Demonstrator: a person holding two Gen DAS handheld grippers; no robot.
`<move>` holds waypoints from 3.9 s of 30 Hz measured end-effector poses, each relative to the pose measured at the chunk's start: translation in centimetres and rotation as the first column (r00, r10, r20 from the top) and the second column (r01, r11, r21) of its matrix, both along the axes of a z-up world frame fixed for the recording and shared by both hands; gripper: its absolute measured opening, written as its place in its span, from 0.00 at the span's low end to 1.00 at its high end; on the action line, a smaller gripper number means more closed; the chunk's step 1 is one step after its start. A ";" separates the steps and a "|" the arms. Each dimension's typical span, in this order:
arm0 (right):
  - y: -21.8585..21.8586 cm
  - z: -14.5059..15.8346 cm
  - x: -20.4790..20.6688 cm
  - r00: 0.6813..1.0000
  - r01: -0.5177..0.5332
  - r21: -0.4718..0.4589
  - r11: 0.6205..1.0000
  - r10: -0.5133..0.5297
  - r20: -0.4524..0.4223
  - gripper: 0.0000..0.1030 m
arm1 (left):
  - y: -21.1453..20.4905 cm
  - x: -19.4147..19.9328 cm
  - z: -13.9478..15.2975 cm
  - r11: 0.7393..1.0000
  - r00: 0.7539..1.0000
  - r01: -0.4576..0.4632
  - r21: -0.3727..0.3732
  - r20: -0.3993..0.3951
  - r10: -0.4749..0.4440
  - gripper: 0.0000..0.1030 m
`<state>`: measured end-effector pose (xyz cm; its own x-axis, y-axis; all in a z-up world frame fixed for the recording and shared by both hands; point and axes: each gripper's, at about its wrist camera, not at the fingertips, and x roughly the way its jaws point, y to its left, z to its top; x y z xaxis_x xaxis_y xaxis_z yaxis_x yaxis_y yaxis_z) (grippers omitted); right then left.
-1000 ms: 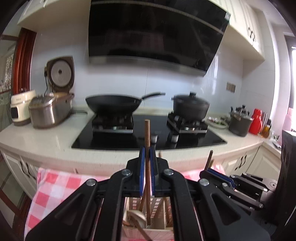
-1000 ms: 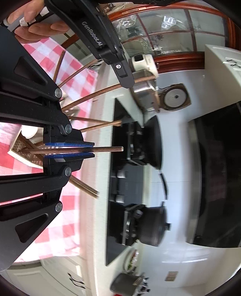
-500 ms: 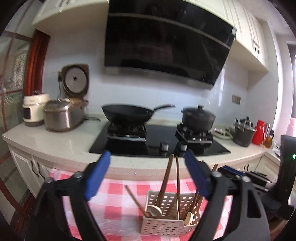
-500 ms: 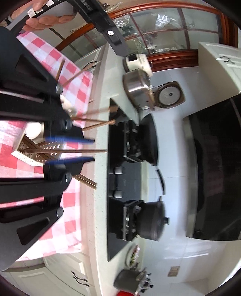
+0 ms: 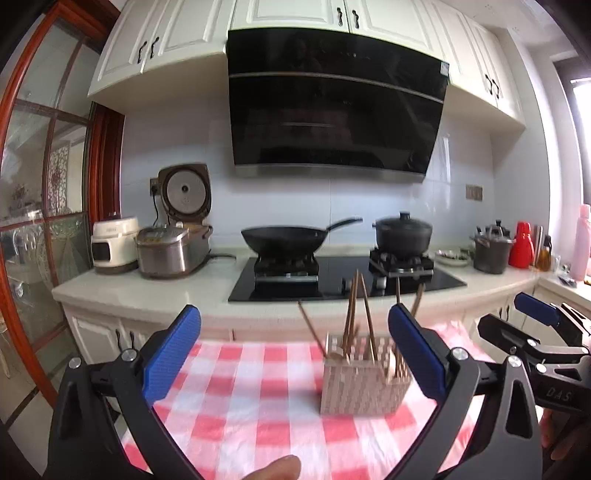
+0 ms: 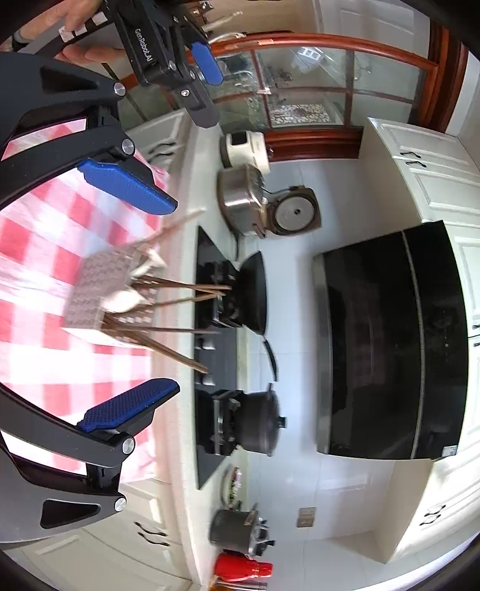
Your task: Organize utensils
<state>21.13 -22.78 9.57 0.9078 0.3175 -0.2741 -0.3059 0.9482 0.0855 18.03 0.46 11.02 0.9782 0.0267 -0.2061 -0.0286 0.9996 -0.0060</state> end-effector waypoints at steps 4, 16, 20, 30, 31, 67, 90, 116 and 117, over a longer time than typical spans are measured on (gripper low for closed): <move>0.1 -1.2 -1.1 0.999 -0.007 -0.026 1.000 0.006 -0.038 0.82 | 0.4 -1.3 -2.2 0.999 0.999 0.007 -0.042 -0.044 -0.009 0.96; -0.8 -3.4 0.2 0.990 0.039 -0.058 0.998 -0.046 -0.136 0.82 | -1.3 -0.2 -4.7 0.999 0.991 0.036 0.020 -0.128 -0.033 0.96; -0.9 -3.7 0.4 0.988 0.041 -0.054 0.998 -0.048 -0.145 0.82 | -1.2 0.4 -5.1 0.999 0.988 0.029 0.013 -0.155 -0.027 0.96; -1.1 -2.8 -0.4 0.993 0.045 -0.046 0.998 -0.050 -0.111 0.82 | -1.2 0.4 -5.0 0.999 0.986 0.045 0.000 -0.159 -0.044 0.96; -1.1 -2.7 -0.5 0.993 0.044 -0.047 0.998 -0.049 -0.110 0.82 | -1.2 0.4 -5.0 0.999 0.986 0.045 -0.001 -0.159 -0.044 0.96; -0.8 -2.7 -0.7 0.993 0.040 -0.048 0.998 -0.045 -0.111 0.82 | -1.2 0.1 -5.3 0.999 0.985 0.050 -0.018 -0.166 -0.052 0.96; -0.6 -2.6 -0.9 0.993 0.035 -0.043 0.998 -0.040 -0.110 0.82 | -1.4 0.0 -5.5 0.998 0.984 0.053 -0.016 -0.171 -0.055 0.96; -0.7 -2.6 -1.1 0.993 0.036 -0.042 0.998 -0.041 -0.111 0.82 | -1.2 -0.2 -5.6 0.998 0.983 0.066 -0.024 -0.171 -0.069 0.96; -0.7 -2.5 -1.1 0.993 0.035 -0.042 0.999 -0.040 -0.111 0.82 | -1.2 -0.2 -5.5 0.998 0.983 0.067 -0.022 -0.171 -0.070 0.96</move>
